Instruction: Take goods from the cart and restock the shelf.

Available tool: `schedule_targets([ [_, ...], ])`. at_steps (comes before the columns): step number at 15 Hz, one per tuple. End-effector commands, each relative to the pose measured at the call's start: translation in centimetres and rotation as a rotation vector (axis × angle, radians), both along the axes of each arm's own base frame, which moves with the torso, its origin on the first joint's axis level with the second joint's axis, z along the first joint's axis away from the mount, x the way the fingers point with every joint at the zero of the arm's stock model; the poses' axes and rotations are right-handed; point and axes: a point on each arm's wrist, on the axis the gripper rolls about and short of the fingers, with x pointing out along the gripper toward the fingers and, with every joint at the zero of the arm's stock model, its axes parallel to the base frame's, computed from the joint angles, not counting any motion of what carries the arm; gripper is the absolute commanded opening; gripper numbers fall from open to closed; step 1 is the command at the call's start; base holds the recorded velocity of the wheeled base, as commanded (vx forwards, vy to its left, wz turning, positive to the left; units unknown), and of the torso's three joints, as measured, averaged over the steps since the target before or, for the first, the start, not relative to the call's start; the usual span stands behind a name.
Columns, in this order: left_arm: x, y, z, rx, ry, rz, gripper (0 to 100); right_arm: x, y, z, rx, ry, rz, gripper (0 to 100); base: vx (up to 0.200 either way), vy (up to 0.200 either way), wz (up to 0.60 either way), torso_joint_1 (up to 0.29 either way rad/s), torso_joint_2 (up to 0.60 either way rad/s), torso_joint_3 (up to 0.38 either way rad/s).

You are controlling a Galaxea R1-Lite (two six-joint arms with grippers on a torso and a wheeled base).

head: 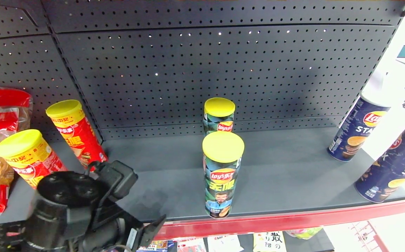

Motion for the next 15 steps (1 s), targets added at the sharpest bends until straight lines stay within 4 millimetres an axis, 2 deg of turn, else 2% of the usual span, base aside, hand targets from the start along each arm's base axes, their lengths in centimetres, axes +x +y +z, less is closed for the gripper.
schedule_targets([
  [1,-4.1,4.0,2.8,-0.057,-0.06,-0.001,100,0.0,0.0,0.0,-0.001,0.007,0.003,100,0.0,0.0,0.0,0.0,0.0,0.0],
  [3,-7.9,7.9,3.7,-0.056,-0.07,0.024,100,0.1,0.0,0.0,0.011,0.027,-0.04,100,0.0,0.0,0.0,0.0,0.0,0.0],
  [6,-12.2,12.6,3.2,-0.033,-0.088,0.224,100,0.7,0.2,0.2,0.0,0.082,-0.306,100,0.0,0.0,0.0,0.0,0.0,0.0],
  [7,-12.7,13.0,3.2,-0.028,-0.085,0.267,100,0.7,0.3,0.2,0.0,0.089,-0.32,100,0.0,0.0,0.0,0.0,0.0,0.0],
  [8,-14.1,13.8,3.3,-0.019,-0.082,0.408,100,0.8,0.3,0.2,-0.003,0.093,-0.34,100,0.0,0.0,0.0,0.0,0.0,0.0],
  [9,-14.5,14.0,3.1,-0.019,-0.084,0.461,100,0.7,0.3,0.2,-0.001,0.092,-0.343,100,0.0,0.0,0.0,0.0,0.0,0.0],
  [10,-15.8,14.2,2.6,-0.034,-0.121,0.596,100,0.6,0.3,0.2,0.002,0.078,-0.358,100,0.0,0.0,0.0,0.0,0.0,0.0],
  [12,-17.9,14.1,0.7,-0.031,-0.131,0.735,100,0.2,0.3,0.1,0.008,0.032,-0.37,100,0.0,0.0,0.0,0.0,0.0,0.0],
  [14,-19.9,14.2,-1.9,-0.058,-0.191,0.739,100,-0.4,0.3,-0.1,0.014,-0.037,-0.34,100,0.0,0.0,0.0,0.0,0.0,0.0],
  [15,-19.8,14.2,-2.7,-0.076,-0.2,0.743,100,-0.7,0.3,-0.1,0.026,-0.077,-0.323,100,0.0,0.0,0.0,0.0,0.0,0.0],
])
